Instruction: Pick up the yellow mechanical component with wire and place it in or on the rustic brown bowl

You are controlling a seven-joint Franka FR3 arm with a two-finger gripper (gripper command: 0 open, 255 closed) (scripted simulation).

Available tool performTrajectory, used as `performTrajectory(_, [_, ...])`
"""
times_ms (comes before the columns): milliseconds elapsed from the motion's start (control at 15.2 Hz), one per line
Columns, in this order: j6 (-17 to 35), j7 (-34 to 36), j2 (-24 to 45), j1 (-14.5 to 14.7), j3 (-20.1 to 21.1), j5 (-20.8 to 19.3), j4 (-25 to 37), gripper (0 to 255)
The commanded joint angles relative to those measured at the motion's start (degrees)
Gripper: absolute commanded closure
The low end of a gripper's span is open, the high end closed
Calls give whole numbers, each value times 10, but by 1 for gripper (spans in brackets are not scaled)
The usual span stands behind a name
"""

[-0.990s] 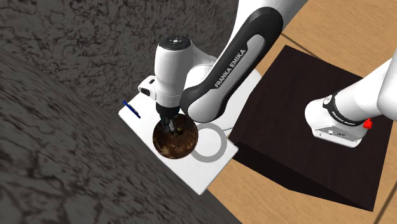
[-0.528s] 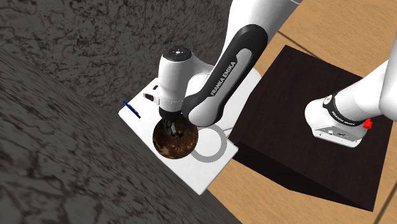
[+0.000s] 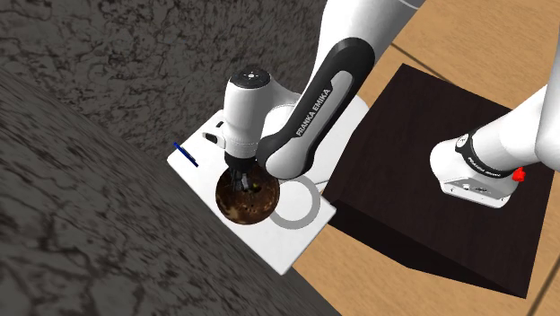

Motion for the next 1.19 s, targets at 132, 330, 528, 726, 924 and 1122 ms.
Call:
performTrajectory(132, [0, 0, 0, 0, 0, 0, 0, 0])
performTrajectory(330, [0, 0, 0, 0, 0, 0, 0, 0])
performTrajectory(528, [-32, -11, -51, -55, 42, 15, -30, 0])
performTrajectory(726, [-41, -15, -64, -71, 54, 20, -37, 0])
performTrajectory(924, [-41, -15, -64, -71, 54, 20, -37, 0])
performTrajectory(1122, [-41, -15, -64, -71, 54, 20, -37, 0])
